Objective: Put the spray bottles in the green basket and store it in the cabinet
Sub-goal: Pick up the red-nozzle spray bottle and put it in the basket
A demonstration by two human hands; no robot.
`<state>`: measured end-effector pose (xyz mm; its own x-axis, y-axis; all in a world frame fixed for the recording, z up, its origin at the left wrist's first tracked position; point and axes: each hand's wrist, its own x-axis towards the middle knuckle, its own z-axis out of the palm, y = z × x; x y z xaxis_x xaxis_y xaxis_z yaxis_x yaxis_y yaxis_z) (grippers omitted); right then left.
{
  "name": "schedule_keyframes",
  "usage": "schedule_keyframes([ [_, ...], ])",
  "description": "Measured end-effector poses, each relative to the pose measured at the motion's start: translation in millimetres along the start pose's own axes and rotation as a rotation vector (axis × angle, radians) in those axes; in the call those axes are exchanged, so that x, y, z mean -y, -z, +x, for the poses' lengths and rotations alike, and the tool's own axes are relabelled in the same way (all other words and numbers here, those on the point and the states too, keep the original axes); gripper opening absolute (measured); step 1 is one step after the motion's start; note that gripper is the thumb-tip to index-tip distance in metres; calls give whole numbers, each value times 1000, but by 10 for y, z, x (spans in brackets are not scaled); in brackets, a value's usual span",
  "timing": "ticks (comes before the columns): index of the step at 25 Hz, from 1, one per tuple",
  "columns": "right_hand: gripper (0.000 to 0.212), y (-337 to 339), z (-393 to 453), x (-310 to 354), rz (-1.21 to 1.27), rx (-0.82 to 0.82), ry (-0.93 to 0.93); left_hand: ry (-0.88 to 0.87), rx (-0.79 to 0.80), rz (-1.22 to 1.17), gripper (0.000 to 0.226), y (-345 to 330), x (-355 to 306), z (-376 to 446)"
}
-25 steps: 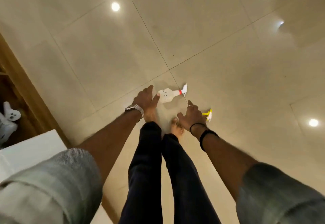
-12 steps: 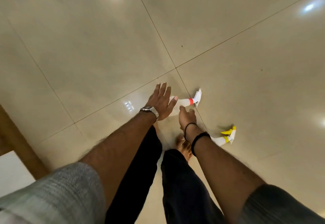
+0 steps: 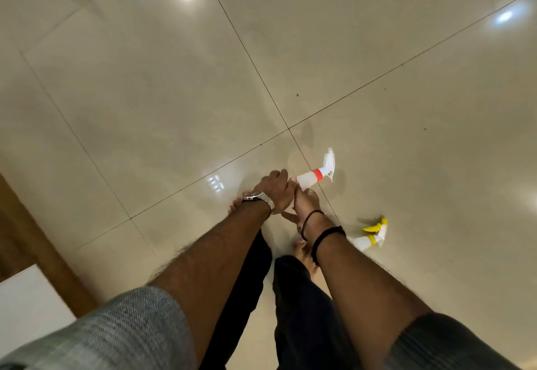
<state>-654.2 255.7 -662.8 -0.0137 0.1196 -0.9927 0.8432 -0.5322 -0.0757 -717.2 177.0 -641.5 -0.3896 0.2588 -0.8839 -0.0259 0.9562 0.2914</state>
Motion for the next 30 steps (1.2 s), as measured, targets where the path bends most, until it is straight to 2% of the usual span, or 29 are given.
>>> schedule_keyframes([
  [4,37,146,-811,95,-101,-8,122,12,-48,-37,37,291,-226,-692],
  [9,30,341,-2005,105,-186,37,283,-25,-157,-107,38,612,-395,-1780],
  [12,34,458,-2756,78,-247,79,346,-15,-225,-201,41,751,-455,-2598],
  [15,40,538,-3470,-1,-436,88,448,11,-292,-337,42,763,-510,-3405],
  [18,38,607,-4060,-169,-606,137,527,45,-307,-535,43,640,-524,-4079],
  [21,29,679,-4587,-421,-804,209,604,80,-310,-868,62,422,-488,-4766],
  [23,32,709,-4887,-634,-943,265,641,86,-330,-1046,74,215,-430,-5184],
  [26,36,715,-5239,-1003,-1110,350,725,132,-437,-1176,79,-146,-341,-5695],
  [30,35,764,-5615,-1731,-1327,459,844,276,-640,-1365,86,-849,-203,-6339],
])
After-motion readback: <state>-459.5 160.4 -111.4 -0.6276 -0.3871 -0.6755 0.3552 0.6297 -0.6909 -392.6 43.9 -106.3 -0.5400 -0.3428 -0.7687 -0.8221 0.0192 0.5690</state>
